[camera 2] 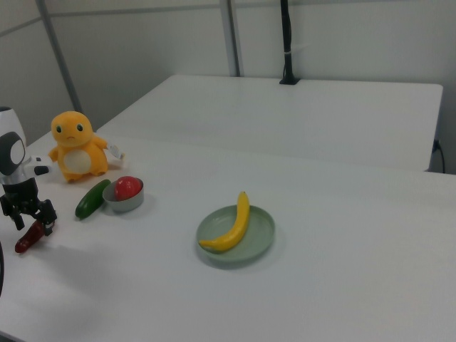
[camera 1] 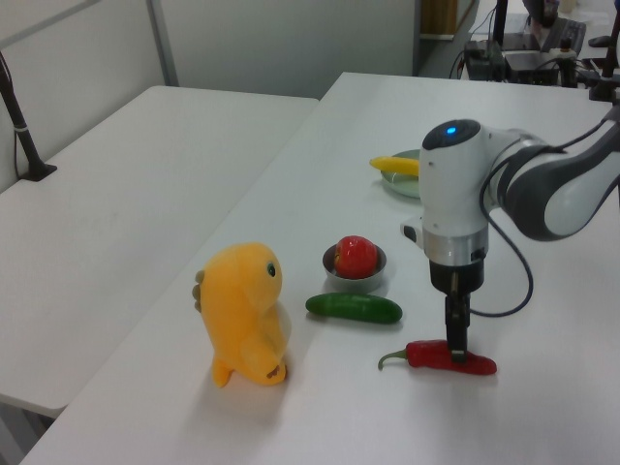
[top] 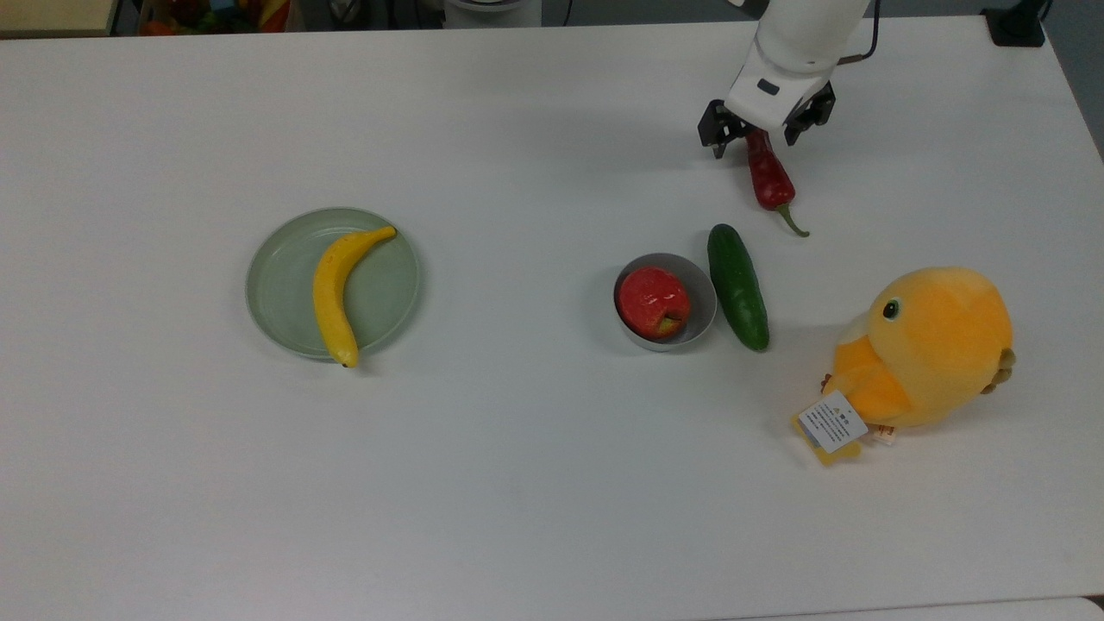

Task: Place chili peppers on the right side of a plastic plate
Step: 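Lower the gripper and close it on the red chili pepper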

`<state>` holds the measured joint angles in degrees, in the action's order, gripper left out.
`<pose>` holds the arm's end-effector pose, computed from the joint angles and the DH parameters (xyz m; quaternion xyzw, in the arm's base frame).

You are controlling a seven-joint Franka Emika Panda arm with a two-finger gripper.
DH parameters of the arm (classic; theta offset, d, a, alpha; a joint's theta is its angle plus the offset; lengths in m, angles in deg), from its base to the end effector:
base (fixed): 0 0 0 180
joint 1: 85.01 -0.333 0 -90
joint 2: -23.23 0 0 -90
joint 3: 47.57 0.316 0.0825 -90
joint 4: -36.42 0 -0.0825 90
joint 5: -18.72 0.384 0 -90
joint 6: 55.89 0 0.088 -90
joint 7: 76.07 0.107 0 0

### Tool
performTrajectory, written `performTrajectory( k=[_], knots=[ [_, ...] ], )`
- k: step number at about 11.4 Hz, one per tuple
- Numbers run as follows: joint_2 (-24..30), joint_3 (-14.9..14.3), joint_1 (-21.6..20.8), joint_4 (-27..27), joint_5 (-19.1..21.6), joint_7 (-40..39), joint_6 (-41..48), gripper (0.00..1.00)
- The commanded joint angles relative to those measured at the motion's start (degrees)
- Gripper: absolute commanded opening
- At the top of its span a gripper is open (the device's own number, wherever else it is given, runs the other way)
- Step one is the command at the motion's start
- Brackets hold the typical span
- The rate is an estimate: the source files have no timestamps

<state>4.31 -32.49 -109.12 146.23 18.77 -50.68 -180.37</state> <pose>0.4787 0.3807 0.3226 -0.9920 -0.1143 0.0495 0.0193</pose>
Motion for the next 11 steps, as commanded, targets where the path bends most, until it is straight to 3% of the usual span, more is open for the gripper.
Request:
performTrajectory(
  k=[1,3,4,11],
  knots=[
    [-0.9,-0.3,-0.8,-0.9,-2.6,3.1,-1.3,0.41],
    [-0.9,-0.3,-0.6,-1.0,-2.9,2.7,-1.4,0.07],
    [-0.9,-0.3,-0.5,-1.0,-2.9,2.6,-1.5,0.01],
    [0.9,-0.4,-0.1,-1.0,-3.0,2.4,-2.8,0.0]
  ],
)
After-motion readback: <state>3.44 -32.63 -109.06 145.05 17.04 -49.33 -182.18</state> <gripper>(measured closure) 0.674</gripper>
